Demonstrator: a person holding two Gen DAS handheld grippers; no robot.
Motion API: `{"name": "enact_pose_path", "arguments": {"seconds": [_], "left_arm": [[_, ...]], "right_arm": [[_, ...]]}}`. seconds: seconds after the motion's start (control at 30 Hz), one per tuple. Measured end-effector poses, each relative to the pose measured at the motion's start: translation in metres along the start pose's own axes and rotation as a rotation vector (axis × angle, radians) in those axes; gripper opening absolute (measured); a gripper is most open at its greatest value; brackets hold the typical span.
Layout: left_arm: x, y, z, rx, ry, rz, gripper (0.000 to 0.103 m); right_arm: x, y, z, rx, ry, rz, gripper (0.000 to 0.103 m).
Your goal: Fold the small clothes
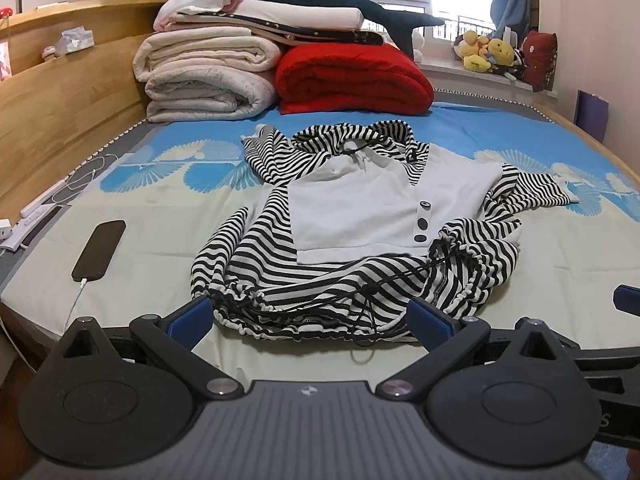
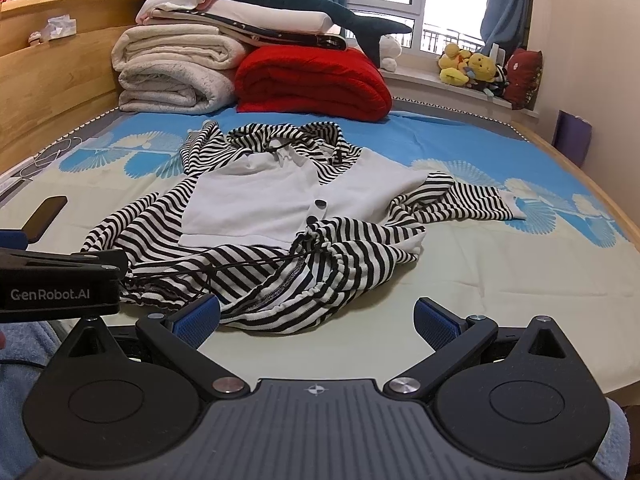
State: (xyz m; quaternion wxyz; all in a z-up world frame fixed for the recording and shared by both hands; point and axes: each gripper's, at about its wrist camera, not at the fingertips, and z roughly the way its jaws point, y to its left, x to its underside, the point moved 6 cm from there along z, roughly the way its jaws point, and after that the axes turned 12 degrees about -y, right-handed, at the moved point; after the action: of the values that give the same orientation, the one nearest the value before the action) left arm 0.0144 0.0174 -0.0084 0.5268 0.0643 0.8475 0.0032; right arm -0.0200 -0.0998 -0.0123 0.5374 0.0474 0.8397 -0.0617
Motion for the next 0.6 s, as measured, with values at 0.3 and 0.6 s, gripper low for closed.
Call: {"name": "enact_pose_path", "arguments": {"seconds": [0.3,0.6], "left_arm": [[0.001,0.028,0.031,-0.047,0.038,-0.051,0.103],[0.002,0.083,0.092,-0.175,0.108,-0.137,0.103]], "right_arm": [[0.008,-0.083,0.067,0.080,0.050,0.362,0.102],[-0.003,-0.104,0.183,-0.033,0.209,0.492,0.092]]}}
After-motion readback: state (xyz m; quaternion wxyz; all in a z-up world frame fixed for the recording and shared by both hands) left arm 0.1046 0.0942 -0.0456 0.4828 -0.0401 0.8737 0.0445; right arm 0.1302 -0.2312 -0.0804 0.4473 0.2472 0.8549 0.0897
